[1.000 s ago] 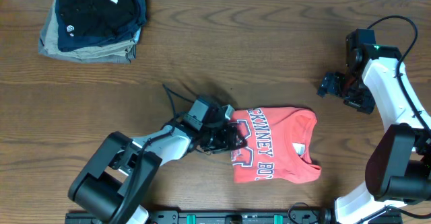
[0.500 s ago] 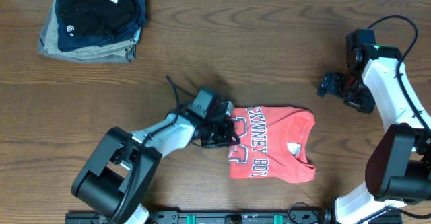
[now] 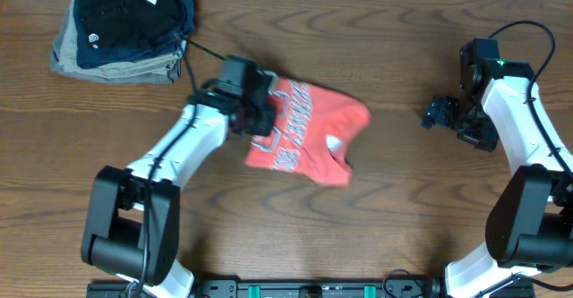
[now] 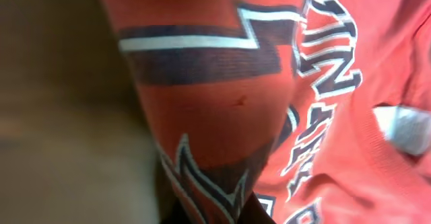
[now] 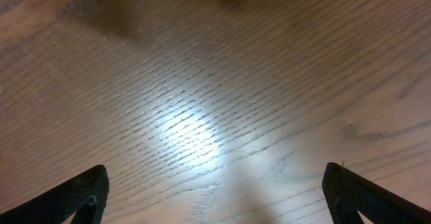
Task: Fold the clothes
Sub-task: 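Lift the folded shirt and carry it to the upper-left clothes stack, then lower the shirt onto the stack and release with the left gripper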
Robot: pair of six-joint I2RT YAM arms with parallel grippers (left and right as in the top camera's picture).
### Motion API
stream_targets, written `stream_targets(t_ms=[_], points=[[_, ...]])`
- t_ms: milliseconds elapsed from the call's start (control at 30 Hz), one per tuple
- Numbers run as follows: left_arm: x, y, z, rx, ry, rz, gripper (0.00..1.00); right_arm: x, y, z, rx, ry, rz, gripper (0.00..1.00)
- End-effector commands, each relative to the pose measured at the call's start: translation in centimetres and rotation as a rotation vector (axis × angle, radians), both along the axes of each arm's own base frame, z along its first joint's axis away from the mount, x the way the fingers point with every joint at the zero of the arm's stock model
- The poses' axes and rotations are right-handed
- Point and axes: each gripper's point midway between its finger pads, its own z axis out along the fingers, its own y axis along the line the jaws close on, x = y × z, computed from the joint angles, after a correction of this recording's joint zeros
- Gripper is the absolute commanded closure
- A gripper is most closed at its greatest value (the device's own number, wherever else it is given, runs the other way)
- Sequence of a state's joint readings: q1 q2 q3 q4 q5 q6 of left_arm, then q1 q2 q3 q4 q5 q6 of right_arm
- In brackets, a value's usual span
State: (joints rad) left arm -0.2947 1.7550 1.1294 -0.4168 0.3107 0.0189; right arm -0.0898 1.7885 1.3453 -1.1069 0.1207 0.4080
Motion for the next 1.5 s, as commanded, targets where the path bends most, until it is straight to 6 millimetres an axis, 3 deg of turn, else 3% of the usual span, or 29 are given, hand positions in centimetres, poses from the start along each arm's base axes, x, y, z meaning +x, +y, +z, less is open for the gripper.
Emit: stream_targets(t_ms=[0,300,567,767,1133,1467], points=[[4.0,4.5,0.9,0.213,-0.179,-0.002,0.94,0.0,-0.2,0.0,-0.002,0.003,0.007,0.01],[11.8,8.9,6.7,0.295,-0.564,0.075,0.94,0.0,-0.2,0.0,-0.002,0.003,0.007,0.01],[14.5,13.9,10.2,0.324,-0.716,0.206,0.94,0.0,-0.2,0.0,-0.002,0.003,0.007,0.01],[16.1,16.4,13.5,0.327,-0.830,0.274,0.94,0.0,-0.2,0.0,-0.002,0.003,0.007,0.01],[18.1,17.1,20.5,0.302,-1.034,0.328,0.94,0.0,-0.2,0.0,-0.002,0.003,0.007,0.01],[18.7,17.2,20.2,0.298,-1.055,0.337,0.94,0.0,-0.2,0.0,-0.002,0.003,0.007,0.01]])
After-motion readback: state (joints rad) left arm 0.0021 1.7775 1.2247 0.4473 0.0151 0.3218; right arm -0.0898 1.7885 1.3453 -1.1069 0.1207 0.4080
